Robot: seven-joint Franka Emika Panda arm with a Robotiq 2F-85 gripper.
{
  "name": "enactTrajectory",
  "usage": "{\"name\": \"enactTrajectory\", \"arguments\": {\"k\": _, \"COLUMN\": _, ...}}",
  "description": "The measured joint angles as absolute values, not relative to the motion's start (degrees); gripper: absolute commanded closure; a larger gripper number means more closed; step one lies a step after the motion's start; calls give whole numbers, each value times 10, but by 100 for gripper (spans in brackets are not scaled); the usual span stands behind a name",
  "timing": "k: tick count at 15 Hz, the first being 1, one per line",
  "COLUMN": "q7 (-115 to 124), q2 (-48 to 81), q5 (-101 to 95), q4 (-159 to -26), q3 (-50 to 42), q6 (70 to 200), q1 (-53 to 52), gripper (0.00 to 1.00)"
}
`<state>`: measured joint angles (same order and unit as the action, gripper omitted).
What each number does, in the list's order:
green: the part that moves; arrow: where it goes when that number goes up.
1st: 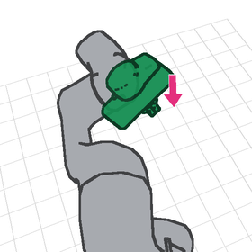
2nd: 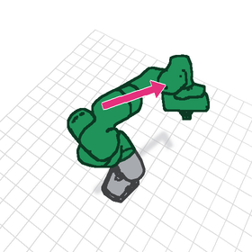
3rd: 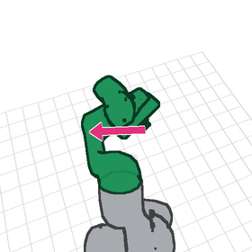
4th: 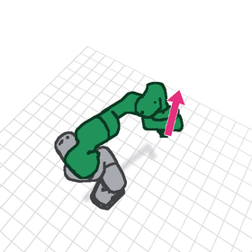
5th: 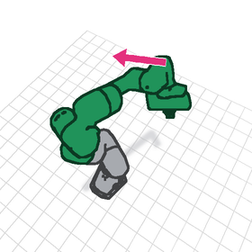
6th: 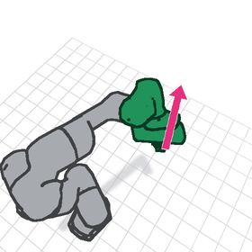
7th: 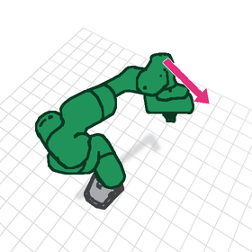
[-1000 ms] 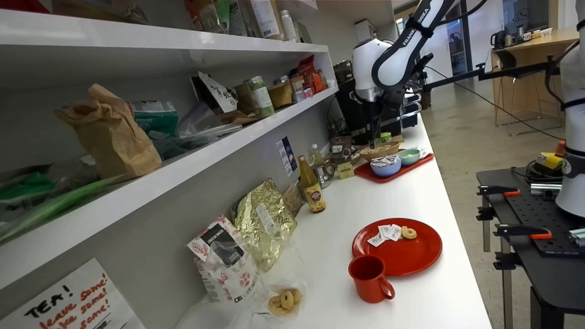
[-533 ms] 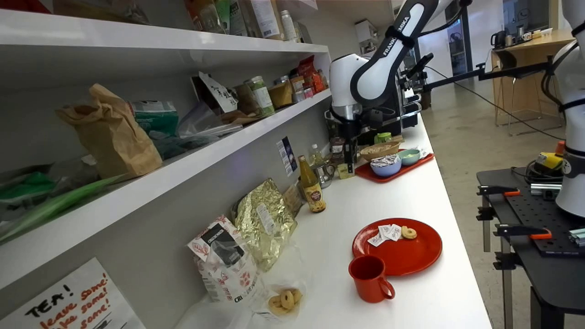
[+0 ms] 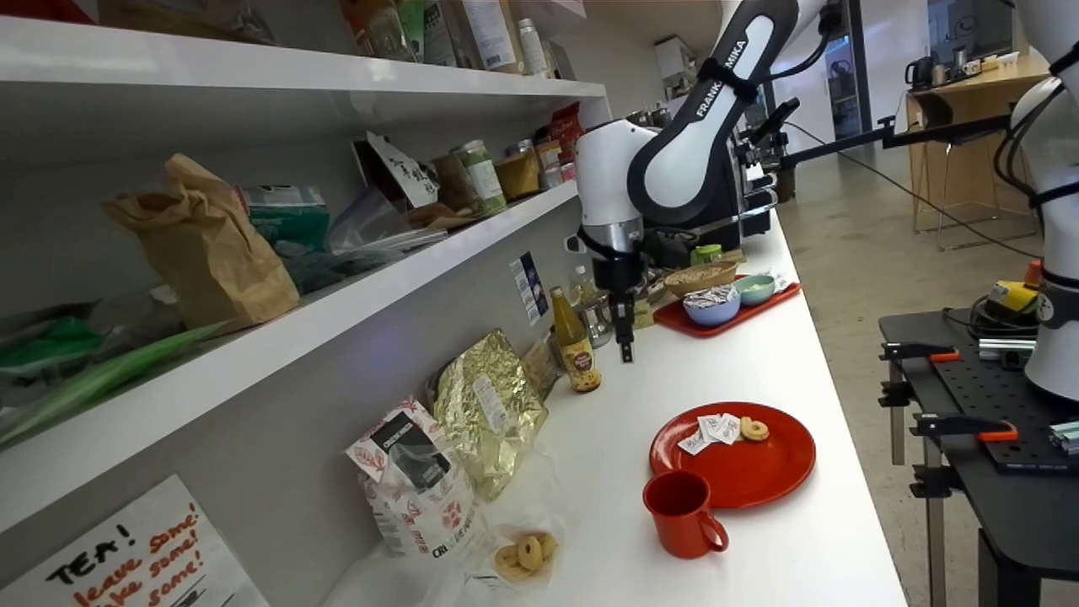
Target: Put the orange cup on the orange plate
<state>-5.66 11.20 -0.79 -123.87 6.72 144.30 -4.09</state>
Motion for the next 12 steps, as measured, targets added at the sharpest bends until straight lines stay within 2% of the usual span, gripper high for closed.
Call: {"name": "enactTrajectory", "arguments": {"k": 12, "q7": -37, "q2": 188, "q5": -28, "q4": -1207, "q3": 123, "q6": 1434, "q1": -143, "gripper": 0}}
